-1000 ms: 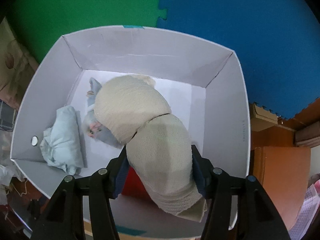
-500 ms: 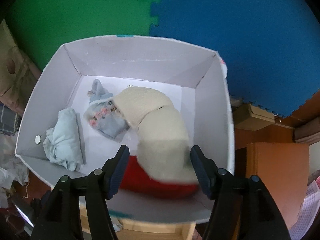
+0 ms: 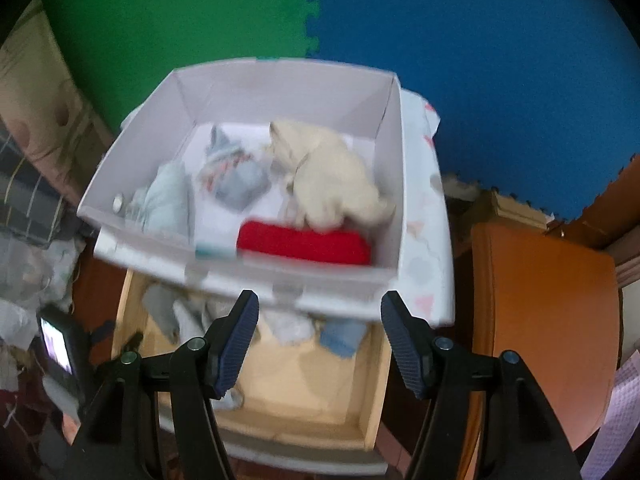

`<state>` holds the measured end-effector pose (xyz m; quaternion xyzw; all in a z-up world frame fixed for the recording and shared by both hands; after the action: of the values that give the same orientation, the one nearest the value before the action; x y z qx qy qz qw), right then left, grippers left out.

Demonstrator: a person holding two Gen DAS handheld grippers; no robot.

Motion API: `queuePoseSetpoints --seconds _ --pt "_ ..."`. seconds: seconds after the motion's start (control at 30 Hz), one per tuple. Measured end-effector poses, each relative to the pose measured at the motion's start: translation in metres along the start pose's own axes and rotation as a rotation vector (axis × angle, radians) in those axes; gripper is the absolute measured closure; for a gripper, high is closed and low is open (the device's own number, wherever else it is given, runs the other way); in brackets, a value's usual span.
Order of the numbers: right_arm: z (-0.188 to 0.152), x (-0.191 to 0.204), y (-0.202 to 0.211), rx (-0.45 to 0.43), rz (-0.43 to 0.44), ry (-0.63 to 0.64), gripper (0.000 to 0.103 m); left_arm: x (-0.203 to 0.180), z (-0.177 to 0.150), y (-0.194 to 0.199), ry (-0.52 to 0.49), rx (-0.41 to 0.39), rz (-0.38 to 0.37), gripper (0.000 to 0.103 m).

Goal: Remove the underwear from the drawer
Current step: 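Move the right tool back down into the drawer toward the light blue sock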

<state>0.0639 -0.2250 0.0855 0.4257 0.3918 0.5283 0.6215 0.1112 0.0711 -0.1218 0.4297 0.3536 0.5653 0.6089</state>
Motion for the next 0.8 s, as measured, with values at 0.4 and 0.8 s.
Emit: queuePoseSetpoints --seconds 0.4,0.8 --pt "-0.102 0.067 -0.057 0.169 0.086 0.106 0.042 0.006 -0.001 0.002 0.01 0.0 0.009 0.045" --pt "-0.143 0.054 -0.131 0.277 0.04 0.047 0.042 0.006 -0.002 0.002 0.007 -0.001 -0.004 0.045"
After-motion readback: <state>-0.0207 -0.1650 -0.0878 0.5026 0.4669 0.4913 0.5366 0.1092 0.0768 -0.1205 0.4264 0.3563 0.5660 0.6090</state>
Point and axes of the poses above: each gripper's, at about its wrist camera, not at the fingertips, and y roughly against the way its jaws point, x to its left, z to its top, the point moved 10 cm from there along -y, roughly the way its jaws point, and after that the axes turned 1 degree about -y, right-handed, at the moved point
